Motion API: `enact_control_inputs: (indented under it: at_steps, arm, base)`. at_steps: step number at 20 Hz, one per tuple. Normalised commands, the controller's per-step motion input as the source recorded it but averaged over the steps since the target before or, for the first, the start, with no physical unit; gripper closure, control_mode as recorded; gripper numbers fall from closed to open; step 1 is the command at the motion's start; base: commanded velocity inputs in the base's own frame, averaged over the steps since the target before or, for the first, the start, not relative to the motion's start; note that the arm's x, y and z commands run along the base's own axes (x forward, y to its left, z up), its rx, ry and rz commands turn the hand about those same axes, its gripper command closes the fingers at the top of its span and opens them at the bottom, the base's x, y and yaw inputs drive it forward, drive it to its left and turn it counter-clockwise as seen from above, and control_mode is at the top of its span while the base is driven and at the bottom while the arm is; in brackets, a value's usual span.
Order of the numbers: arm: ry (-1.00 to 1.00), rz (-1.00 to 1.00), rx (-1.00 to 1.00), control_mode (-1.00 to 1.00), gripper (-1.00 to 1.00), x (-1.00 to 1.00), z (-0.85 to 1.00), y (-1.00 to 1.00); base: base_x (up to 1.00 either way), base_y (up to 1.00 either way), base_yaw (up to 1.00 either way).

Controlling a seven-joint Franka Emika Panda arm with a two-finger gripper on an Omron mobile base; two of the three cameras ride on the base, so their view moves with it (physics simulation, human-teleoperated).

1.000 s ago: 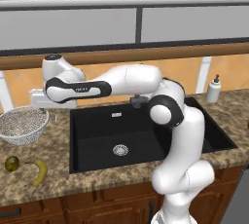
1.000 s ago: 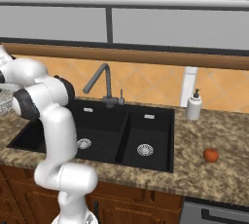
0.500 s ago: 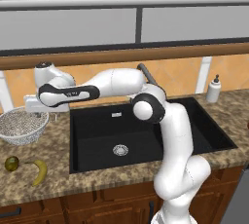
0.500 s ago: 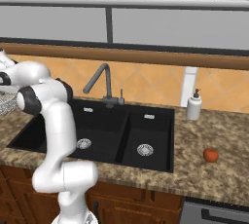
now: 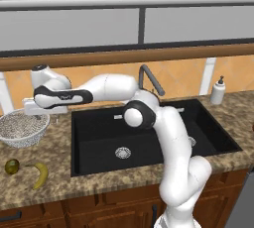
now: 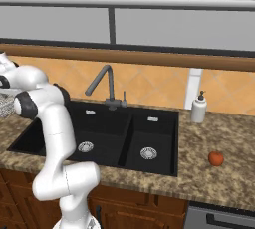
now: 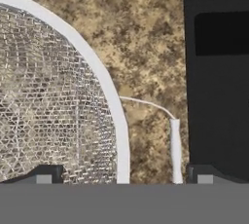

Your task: Put the colander in the sink, put the banana, kiwi, orange in the colander, and turn on the sink faucet and pour water over the colander.

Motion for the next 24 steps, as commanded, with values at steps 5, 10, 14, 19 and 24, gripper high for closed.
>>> enact_control_inputs:
  at_steps: [5,10,14,19,24]
  arm:
    - [0.01,0.0,0.0,-1.0,-1.0,0.0,-0.25,-0.15]
    - [0.0,0.0,0.0,-1.0,-1.0,0.06,-0.39,-0.04]
    - [0.0,0.0,0.0,-1.0,-1.0,0.08,-0.21,0.0]
    - [0.0,0.0,0.01,-1.0,-1.0,0.04,-0.07,-0.1]
    - [0.0,0.02,0.03,-1.0,-1.0,0.0,-0.02,-0.29]
  base:
    - [0.0,0.0,0.0]
    - [0.0,0.0,0.0]
    - [0.0,0.0,0.0]
    - [0.0,0.0,0.0]
    - [0.0,0.0,0.0]
